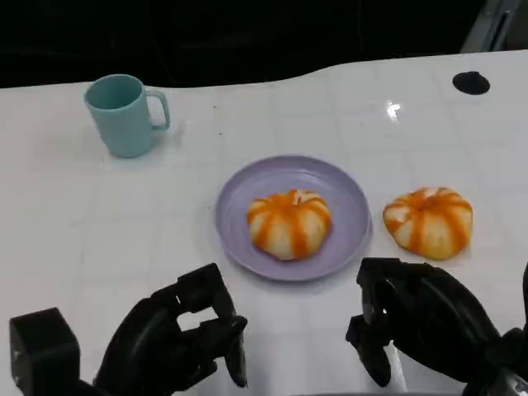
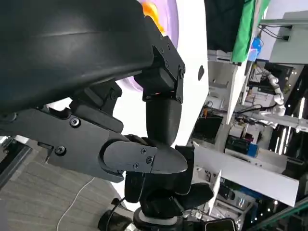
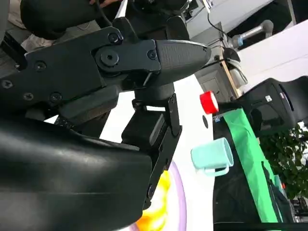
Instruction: Grasp the bread from the table and place it into the plate.
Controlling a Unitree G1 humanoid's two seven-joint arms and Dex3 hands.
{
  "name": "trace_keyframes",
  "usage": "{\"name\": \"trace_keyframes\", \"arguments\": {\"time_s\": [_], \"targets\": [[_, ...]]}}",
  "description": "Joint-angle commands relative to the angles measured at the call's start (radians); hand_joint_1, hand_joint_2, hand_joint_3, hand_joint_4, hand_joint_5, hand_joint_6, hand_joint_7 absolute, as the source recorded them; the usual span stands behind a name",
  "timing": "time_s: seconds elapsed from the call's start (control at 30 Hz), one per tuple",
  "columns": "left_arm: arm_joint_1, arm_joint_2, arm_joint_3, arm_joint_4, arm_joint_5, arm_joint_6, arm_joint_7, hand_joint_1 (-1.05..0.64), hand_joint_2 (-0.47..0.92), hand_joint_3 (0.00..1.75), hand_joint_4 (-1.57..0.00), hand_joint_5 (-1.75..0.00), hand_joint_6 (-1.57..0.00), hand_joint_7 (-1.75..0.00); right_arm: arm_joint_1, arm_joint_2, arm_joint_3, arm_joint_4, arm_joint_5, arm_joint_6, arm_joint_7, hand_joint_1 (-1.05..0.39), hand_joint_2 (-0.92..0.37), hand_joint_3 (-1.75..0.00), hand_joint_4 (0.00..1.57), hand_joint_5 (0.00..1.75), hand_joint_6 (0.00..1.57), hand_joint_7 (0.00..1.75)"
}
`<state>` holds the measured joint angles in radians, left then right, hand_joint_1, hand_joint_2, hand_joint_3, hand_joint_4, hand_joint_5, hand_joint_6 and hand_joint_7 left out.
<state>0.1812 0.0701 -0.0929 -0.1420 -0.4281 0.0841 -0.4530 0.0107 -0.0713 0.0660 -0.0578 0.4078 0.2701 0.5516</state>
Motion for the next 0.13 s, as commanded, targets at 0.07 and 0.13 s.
{"name": "trace_keyframes", "arguments": {"time_s": [0.07,0.13], "targets": [[-0.002,0.008,0.023,0.010,-0.008,-0.005,-0.021,-0.63,0.92,0.23,-0.89,-1.75,-0.68,-1.75,-0.004,-0.002,-0.006,0.010,-0.005,-0.025,0.001,-0.93,-0.92,-0.37,1.28,1.60,1.10,1.53],[-0.003,0.008,0.028,0.016,-0.012,-0.005,-0.028,-0.63,0.92,0.23,-0.89,-1.75,-0.68,-1.75,-0.004,0.000,-0.005,0.014,-0.007,-0.026,-0.002,-0.92,-0.92,-0.38,1.29,1.60,1.11,1.53]]}}
